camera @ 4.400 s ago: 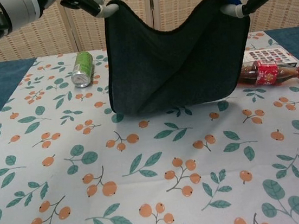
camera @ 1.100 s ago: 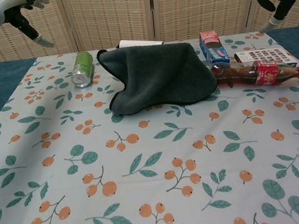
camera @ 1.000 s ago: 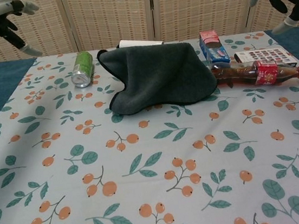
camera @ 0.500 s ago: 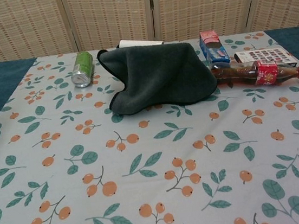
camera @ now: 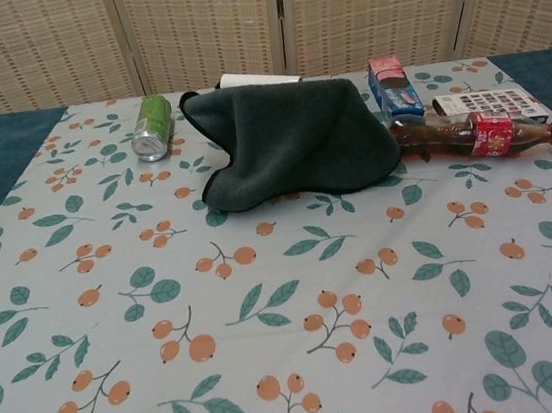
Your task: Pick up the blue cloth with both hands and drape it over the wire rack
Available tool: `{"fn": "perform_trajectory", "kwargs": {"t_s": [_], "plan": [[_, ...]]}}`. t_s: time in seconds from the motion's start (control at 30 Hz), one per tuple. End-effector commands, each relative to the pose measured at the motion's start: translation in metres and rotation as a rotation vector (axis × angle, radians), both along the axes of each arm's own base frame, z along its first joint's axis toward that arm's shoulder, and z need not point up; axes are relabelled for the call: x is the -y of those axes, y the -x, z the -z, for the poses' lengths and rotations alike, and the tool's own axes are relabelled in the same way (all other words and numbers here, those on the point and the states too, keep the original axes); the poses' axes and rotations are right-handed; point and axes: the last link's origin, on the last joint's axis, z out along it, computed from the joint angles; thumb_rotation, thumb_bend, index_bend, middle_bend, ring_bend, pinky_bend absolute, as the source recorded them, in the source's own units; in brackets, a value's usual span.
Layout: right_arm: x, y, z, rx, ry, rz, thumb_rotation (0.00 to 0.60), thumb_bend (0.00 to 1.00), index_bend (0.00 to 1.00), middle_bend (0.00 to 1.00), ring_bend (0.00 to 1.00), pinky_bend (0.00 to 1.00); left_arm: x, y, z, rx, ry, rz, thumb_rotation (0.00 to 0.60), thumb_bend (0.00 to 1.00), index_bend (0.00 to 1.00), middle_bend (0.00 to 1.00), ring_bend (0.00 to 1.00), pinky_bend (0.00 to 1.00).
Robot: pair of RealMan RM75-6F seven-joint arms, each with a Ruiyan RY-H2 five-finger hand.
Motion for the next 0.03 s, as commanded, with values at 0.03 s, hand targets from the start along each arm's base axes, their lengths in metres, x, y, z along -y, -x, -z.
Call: {"fn": "perform_trajectory", "kwargs": {"t_s": [0.03], "plan": [[-0.0054,0.0005,-0.0010,-0.008,0.007,0.006,0.600,0.25,0.47,0.59,0.55,0.62,0.0077,0.0003,0.0019,0.003,0.005,-0.002,0.600,0.11,0.10,0.08,0.05,0.18]]}}
